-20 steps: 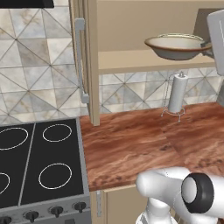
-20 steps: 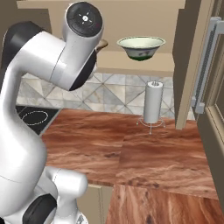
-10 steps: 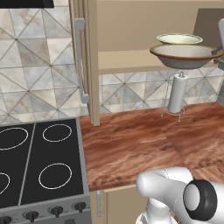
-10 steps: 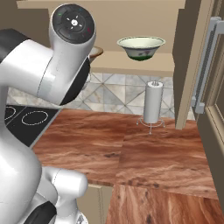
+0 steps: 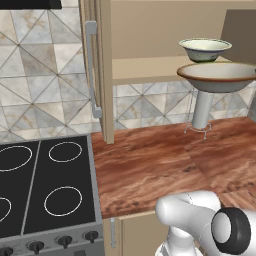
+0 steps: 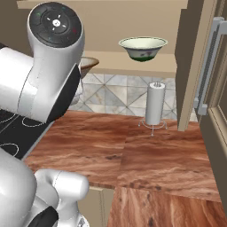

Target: Move the bowls from the cabinet to the plates on the dining table.

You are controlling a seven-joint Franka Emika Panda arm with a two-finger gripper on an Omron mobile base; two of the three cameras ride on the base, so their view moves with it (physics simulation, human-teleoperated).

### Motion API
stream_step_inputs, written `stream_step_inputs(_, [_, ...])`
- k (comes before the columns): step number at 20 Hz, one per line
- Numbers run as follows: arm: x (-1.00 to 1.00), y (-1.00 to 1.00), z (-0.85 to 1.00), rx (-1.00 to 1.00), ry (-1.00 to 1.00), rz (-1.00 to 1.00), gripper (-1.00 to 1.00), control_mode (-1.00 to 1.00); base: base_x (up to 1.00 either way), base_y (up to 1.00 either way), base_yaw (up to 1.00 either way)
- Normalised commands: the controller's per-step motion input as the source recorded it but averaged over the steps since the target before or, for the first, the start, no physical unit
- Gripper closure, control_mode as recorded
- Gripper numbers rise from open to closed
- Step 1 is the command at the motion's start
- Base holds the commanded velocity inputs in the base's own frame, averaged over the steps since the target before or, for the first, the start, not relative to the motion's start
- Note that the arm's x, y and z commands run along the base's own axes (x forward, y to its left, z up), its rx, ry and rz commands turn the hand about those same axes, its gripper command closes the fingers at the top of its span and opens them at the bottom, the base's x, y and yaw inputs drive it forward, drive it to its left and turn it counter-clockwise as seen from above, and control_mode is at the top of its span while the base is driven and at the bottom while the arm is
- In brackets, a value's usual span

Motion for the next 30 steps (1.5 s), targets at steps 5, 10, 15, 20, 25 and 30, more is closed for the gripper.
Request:
stream_step_inputs(5, [-0.49,0.04,-0.13,-0.06,0.02,0.00,1.00,-1.00,0.00,0.00,0.00])
stream_step_inputs(10, [-0.10,0.02,-0.03,-0.01,0.00,0.00,1.00,1.00,-0.37,0.02,-0.04])
stream_step_inputs(15, [0.00,0.00,0.00,0.00,0.00,0.00,1.00,1.00,-0.50,0.01,-0.09])
stream_step_inputs(20, [0.00,0.00,0.00,0.00,0.00,0.00,1.00,1.00,-0.56,0.07,-0.08])
stream_step_inputs(25, [0.00,0.00,0.00,0.00,0.00,0.00,1.00,1.00,-0.62,0.17,-0.02])
stream_step_inputs(30, [0.00,0.00,0.00,0.00,0.00,0.00,1.00,1.00,-0.62,0.24,0.00])
